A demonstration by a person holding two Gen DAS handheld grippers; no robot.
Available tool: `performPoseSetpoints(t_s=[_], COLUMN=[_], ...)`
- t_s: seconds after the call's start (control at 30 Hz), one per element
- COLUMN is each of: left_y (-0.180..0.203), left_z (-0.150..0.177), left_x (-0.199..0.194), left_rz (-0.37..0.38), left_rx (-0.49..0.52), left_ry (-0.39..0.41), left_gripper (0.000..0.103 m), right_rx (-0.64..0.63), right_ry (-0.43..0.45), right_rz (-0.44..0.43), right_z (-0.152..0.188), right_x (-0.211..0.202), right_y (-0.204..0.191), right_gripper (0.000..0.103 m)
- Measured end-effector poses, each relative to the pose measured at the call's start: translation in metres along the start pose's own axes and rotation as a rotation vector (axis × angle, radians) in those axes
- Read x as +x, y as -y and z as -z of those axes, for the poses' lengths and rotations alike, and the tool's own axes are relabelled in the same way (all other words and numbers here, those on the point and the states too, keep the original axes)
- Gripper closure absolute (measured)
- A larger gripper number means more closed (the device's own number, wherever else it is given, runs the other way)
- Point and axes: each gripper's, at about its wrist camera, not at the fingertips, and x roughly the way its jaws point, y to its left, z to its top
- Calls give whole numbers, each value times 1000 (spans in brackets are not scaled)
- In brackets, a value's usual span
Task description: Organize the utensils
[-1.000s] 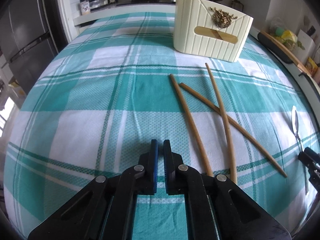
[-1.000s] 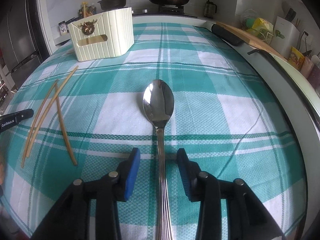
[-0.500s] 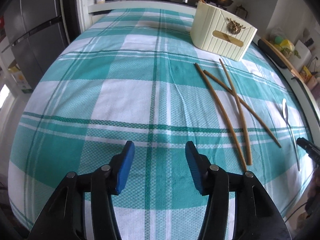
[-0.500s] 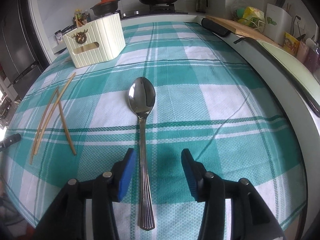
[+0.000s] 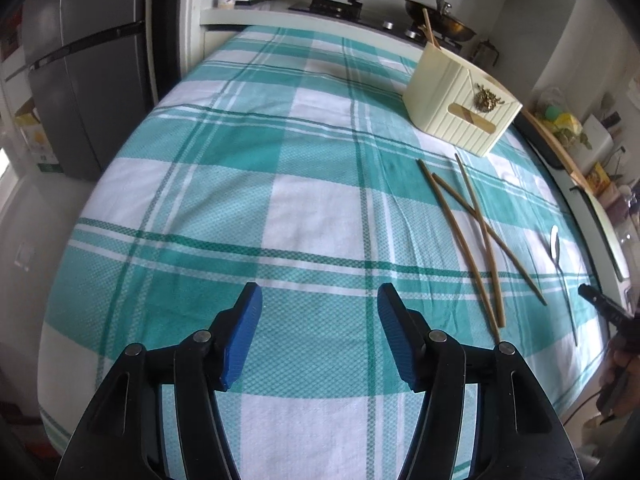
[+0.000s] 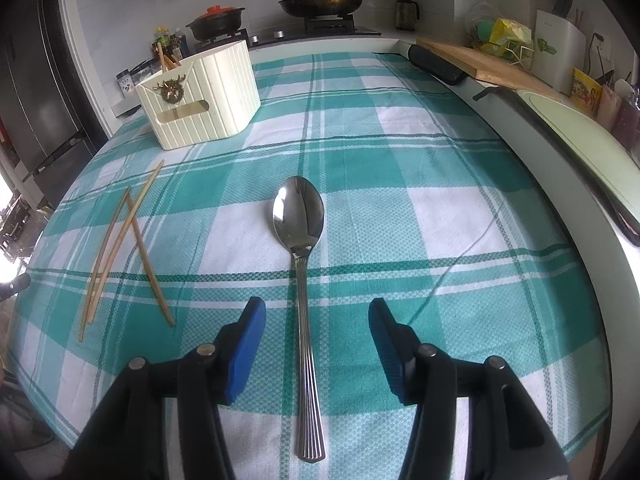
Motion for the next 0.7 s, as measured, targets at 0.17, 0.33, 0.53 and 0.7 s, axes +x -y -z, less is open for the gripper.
performPoseSetpoints(t_s=[0.17, 0.33, 0.53, 0.7], left_y=[6, 64, 131, 140], left_z=[0, -21, -53, -54], left_x=[12, 25, 76, 114], left_rz=[32, 87, 22, -117], left_rx=[-20, 63, 186, 243], left_ry=[-37, -19, -35, -57], left_gripper=[41, 41, 36, 36], right_rx=[2, 13, -1, -27], right_ry=[7, 18, 42, 54], right_rz=[-7, -4, 16, 25], right_z=[0, -2, -7, -8], right_x=[2, 0, -10, -15], right_y=[-3, -4, -1, 2], right_gripper=[48, 48, 48, 45])
